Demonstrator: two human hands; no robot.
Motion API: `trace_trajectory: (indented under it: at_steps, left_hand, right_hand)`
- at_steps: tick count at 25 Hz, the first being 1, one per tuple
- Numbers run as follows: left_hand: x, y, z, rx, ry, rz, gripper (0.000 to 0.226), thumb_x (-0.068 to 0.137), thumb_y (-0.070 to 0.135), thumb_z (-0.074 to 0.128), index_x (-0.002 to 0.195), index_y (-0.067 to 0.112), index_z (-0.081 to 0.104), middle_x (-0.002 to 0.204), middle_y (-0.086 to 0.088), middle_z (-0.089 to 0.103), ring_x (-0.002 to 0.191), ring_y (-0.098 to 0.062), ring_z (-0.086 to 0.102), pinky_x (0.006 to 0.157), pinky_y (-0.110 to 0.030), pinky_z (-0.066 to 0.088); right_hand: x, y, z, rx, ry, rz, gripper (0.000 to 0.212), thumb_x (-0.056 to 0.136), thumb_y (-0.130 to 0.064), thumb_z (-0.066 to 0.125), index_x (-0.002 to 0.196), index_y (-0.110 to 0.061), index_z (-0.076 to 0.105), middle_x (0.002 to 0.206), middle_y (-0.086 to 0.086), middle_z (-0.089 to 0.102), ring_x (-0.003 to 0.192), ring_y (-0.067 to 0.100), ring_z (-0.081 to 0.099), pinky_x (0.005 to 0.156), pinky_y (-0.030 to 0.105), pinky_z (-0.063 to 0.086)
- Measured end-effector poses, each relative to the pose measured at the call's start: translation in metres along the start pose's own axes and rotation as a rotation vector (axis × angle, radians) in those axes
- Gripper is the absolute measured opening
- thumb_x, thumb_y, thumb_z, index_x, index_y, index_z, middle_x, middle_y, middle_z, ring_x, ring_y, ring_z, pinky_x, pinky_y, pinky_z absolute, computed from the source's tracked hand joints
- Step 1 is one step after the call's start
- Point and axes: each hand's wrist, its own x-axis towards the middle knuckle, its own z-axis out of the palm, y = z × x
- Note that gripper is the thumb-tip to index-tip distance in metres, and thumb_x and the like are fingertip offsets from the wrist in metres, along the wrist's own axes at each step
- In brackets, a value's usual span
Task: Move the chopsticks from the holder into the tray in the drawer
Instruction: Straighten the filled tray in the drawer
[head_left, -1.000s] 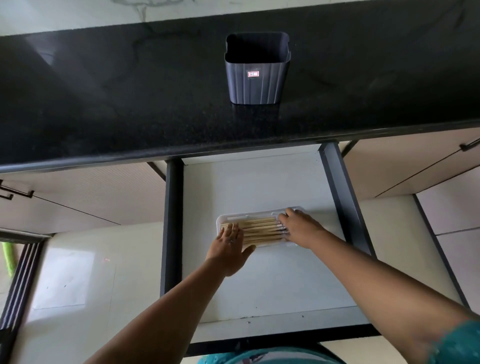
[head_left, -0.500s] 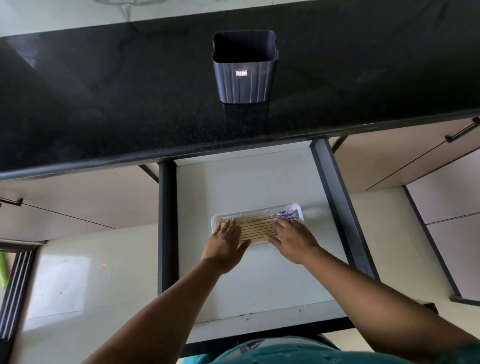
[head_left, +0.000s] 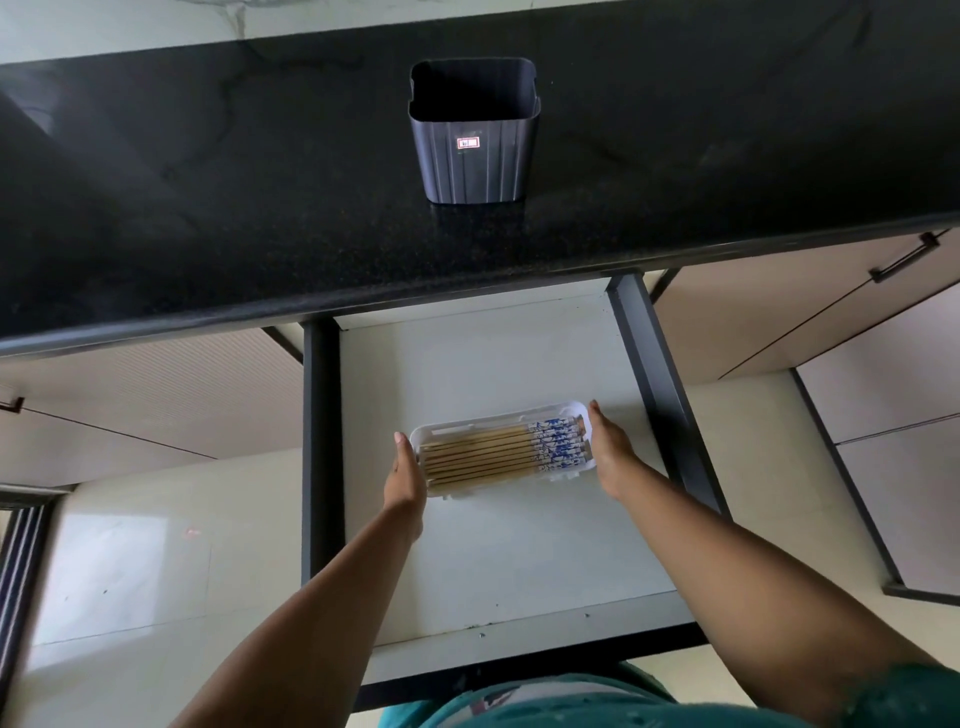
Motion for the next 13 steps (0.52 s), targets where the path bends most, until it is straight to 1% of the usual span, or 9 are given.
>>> trace_trajectory:
  at_steps: [1, 2, 3, 4, 6, 8, 10, 11, 13]
  left_hand:
    - [0.0, -0.001, 0.0, 0.029, 0.026, 0.019, 0.079, 0.091, 0.069, 0.019, 0.131, 0.012, 0.056, 0.131, -0.014, 0.058, 0.12, -0.029, 0.053, 0.101, -0.035, 0.035]
    - [0.0, 0.0, -0.001, 0.049, 0.054, 0.05, 0.077, 0.092, 0.068, 0.019, 0.128, 0.013, 0.058, 0.128, -0.014, 0.061, 0.112, -0.028, 0.056, 0.095, -0.034, 0.038]
    - [0.001, 0.001, -0.002, 0.062, 0.08, 0.085, 0.075, 0.093, 0.067, 0.019, 0.126, 0.014, 0.06, 0.125, -0.013, 0.062, 0.104, -0.026, 0.056, 0.091, -0.033, 0.039]
    - [0.002, 0.002, -0.003, 0.071, 0.095, 0.107, 0.073, 0.093, 0.065, 0.019, 0.125, 0.014, 0.061, 0.124, -0.013, 0.063, 0.101, -0.025, 0.056, 0.088, -0.032, 0.039]
    - [0.002, 0.002, -0.004, 0.082, 0.086, 0.111, 0.073, 0.094, 0.065, 0.019, 0.127, 0.014, 0.06, 0.125, -0.013, 0.063, 0.108, -0.028, 0.057, 0.088, -0.032, 0.038]
    - [0.005, 0.001, -0.004, 0.112, 0.089, 0.116, 0.073, 0.094, 0.064, 0.018, 0.128, 0.014, 0.058, 0.128, -0.013, 0.061, 0.116, -0.03, 0.056, 0.091, -0.032, 0.038]
    - [0.009, 0.003, -0.008, 0.089, 0.093, 0.133, 0.073, 0.094, 0.065, 0.018, 0.132, 0.015, 0.055, 0.132, -0.012, 0.06, 0.121, -0.029, 0.055, 0.102, -0.036, 0.039]
    - [0.011, 0.004, -0.011, 0.017, 0.091, 0.117, 0.073, 0.094, 0.065, 0.018, 0.137, 0.015, 0.051, 0.134, -0.012, 0.059, 0.122, -0.028, 0.055, 0.106, -0.04, 0.039]
    - [0.013, 0.007, -0.016, -0.18, 0.069, 0.036, 0.076, 0.094, 0.065, 0.019, 0.142, 0.012, 0.043, 0.134, -0.017, 0.057, 0.12, -0.029, 0.056, 0.11, -0.042, 0.038]
  right_hand:
    - [0.001, 0.002, 0.002, -0.035, 0.015, -0.016, 0.056, 0.098, -0.054, 0.032, 0.12, -0.012, 0.063, 0.126, 0.015, 0.061, 0.113, 0.032, 0.058, 0.097, 0.038, 0.047]
    - [0.003, 0.003, 0.002, -0.054, 0.021, -0.028, 0.057, 0.098, -0.055, 0.031, 0.12, -0.013, 0.063, 0.127, 0.016, 0.061, 0.114, 0.034, 0.058, 0.1, 0.043, 0.047]
    - [0.005, 0.004, 0.001, -0.067, 0.022, -0.034, 0.059, 0.097, -0.056, 0.029, 0.12, -0.013, 0.063, 0.127, 0.016, 0.061, 0.114, 0.035, 0.058, 0.1, 0.048, 0.047]
    - [0.006, 0.005, 0.001, -0.078, 0.026, -0.037, 0.06, 0.097, -0.057, 0.028, 0.119, -0.013, 0.063, 0.126, 0.017, 0.061, 0.113, 0.035, 0.059, 0.1, 0.05, 0.047]
    - [0.006, 0.006, 0.001, -0.103, 0.044, -0.036, 0.061, 0.097, -0.058, 0.027, 0.118, -0.014, 0.063, 0.123, 0.016, 0.063, 0.11, 0.035, 0.06, 0.099, 0.049, 0.047]
    - [0.007, 0.006, -0.001, -0.115, 0.048, -0.041, 0.063, 0.096, -0.06, 0.026, 0.116, -0.014, 0.064, 0.118, 0.016, 0.066, 0.106, 0.034, 0.062, 0.097, 0.047, 0.05]
    - [0.011, 0.006, -0.004, -0.089, 0.05, -0.048, 0.064, 0.096, -0.06, 0.025, 0.113, -0.014, 0.065, 0.113, 0.016, 0.068, 0.1, 0.034, 0.065, 0.092, 0.045, 0.053]
    - [0.012, 0.005, -0.005, -0.066, 0.05, -0.049, 0.063, 0.096, -0.06, 0.026, 0.111, -0.014, 0.065, 0.111, 0.016, 0.069, 0.096, 0.033, 0.066, 0.09, 0.043, 0.054]
    - [0.015, 0.004, -0.006, -0.046, 0.061, -0.057, 0.059, 0.096, -0.06, 0.027, 0.11, -0.015, 0.062, 0.11, 0.016, 0.069, 0.094, 0.032, 0.067, 0.088, 0.042, 0.055]
